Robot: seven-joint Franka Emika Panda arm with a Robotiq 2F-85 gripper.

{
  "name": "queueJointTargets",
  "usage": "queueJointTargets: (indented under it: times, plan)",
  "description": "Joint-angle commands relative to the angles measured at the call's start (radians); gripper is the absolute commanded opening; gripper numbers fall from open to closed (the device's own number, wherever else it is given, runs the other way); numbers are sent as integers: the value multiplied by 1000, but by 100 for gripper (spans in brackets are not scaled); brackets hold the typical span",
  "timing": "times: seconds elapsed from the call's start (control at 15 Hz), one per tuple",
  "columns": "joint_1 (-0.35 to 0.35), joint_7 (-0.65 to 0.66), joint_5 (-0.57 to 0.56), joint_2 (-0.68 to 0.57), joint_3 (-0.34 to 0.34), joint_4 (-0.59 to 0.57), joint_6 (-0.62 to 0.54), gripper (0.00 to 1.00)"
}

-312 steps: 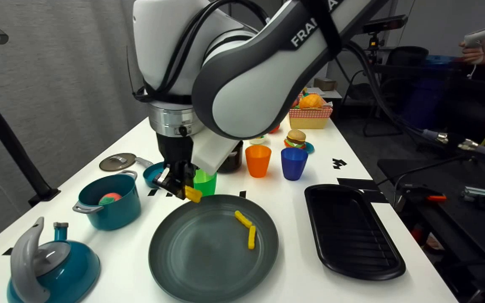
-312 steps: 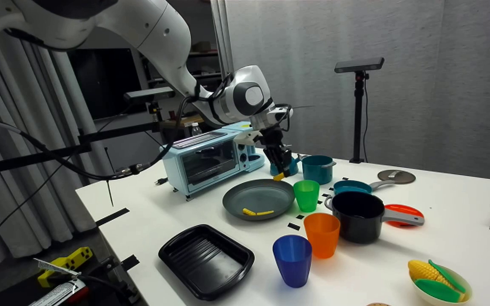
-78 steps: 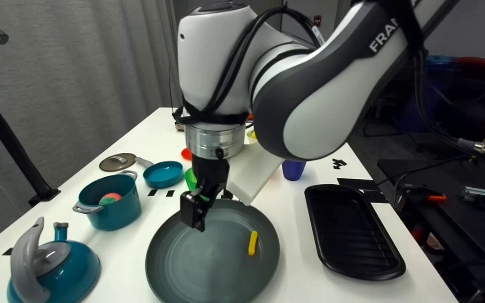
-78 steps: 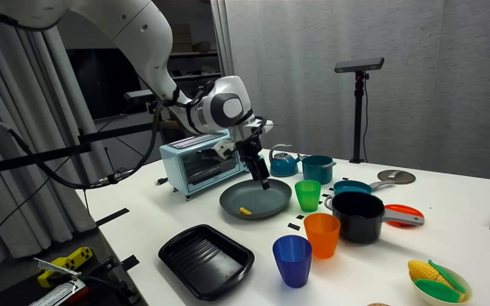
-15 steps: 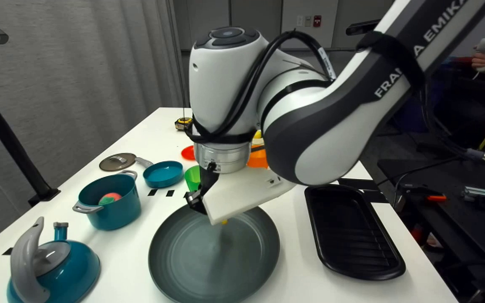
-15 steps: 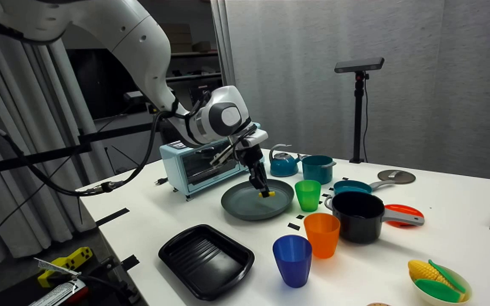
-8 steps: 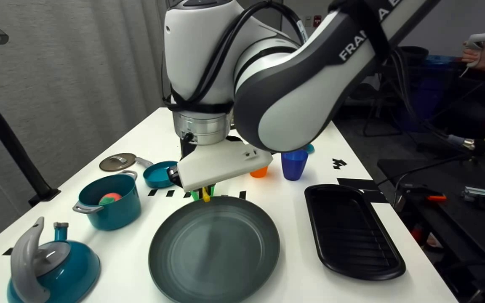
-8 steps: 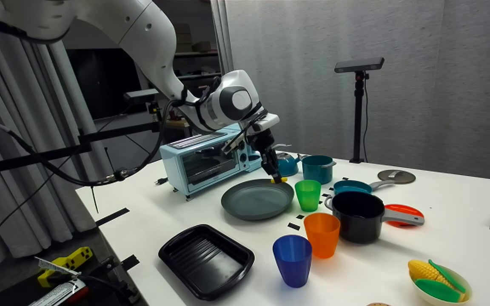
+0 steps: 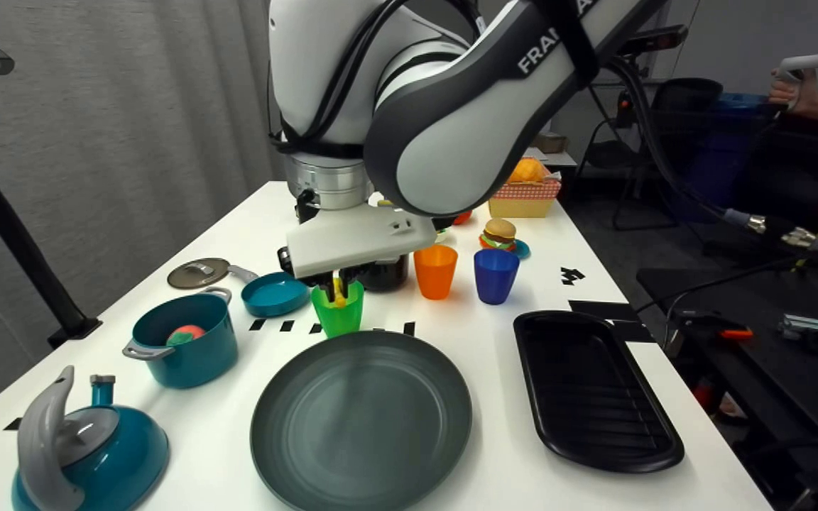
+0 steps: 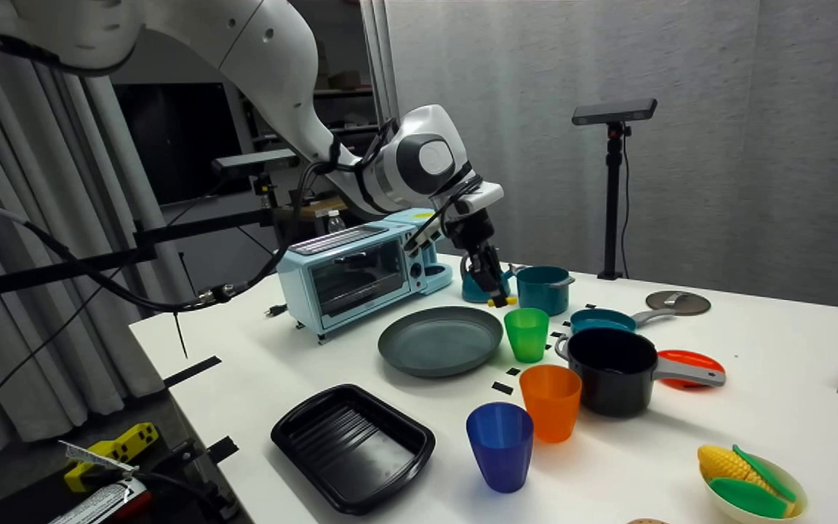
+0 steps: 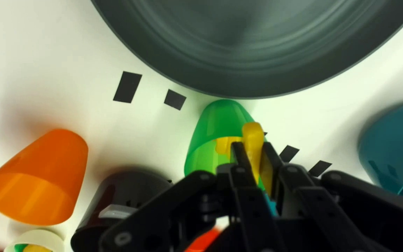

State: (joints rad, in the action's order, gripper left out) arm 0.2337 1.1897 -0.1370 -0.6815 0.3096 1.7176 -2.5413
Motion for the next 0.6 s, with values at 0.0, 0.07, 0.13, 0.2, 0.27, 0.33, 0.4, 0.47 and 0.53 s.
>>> queueJointTargets:
  times: [0.0, 0.07, 0.13, 0.2, 0.27, 0.33, 0.4, 0.47, 0.53]
  plan:
    - [-34, -2, -19, -36, -13, -71, 47, 4]
    - [-38, -3, -19, -43, -13, -81, 52, 4]
    - [-42, -3, -19, -50, -12, -90, 56, 4]
    - [-45, -2, -19, -56, -12, -99, 61, 4]
    - [-48, -2, -19, -62, -11, -108, 66, 4]
    - [-51, -1, -19, -70, -10, -119, 74, 4]
    - [-56, -1, -18, -79, -9, -133, 83, 4]
    - [-60, 0, -17, -87, -9, -144, 91, 4]
    - [-63, 1, -17, -94, -8, -154, 100, 4]
